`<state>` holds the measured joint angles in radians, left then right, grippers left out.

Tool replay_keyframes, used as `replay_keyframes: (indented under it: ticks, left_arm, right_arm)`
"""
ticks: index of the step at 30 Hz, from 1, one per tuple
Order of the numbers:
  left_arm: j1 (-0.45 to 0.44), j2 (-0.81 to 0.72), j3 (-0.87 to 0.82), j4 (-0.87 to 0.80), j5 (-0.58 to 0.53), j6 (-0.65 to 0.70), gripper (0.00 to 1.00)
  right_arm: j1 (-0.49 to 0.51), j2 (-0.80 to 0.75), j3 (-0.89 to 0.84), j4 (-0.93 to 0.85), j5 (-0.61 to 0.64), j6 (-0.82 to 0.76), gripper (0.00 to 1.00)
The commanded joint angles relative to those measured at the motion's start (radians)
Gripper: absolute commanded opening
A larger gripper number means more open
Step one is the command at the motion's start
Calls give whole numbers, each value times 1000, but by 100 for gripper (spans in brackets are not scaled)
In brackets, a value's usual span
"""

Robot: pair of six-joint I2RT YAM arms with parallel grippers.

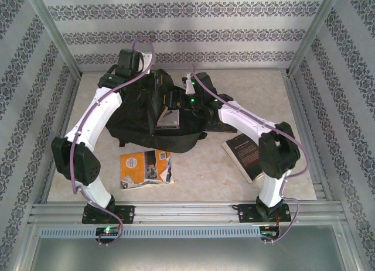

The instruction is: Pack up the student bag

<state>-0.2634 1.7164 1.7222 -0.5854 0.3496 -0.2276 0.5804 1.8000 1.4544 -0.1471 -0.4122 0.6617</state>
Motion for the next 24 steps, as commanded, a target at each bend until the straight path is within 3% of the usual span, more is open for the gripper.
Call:
replay_keyframes:
  ticks: [1, 4, 9, 12, 20, 24]
  left_arm:
    - [16, 34, 12, 88, 19, -42, 0]
    - [17, 59, 28, 86, 26, -55, 6]
    - [16, 10, -21, 61, 55, -108, 53]
    - [15, -139, -183, 100, 33, -123, 67]
    - [17, -529, -559, 31, -106, -188, 73]
    - [27, -678, -755, 27, -157, -280, 76]
  right_arm:
    - [15, -104, -56, -93, 112, -144, 71]
    - [38, -202, -138, -78, 140, -165, 69]
    - [130, -334, -270, -84, 155, -245, 64]
    - [182, -393, -364, -78, 160, -258, 61]
    - [325, -404, -478, -61, 182, -340, 58]
    - [394, -279, -430, -101, 229, -359, 39]
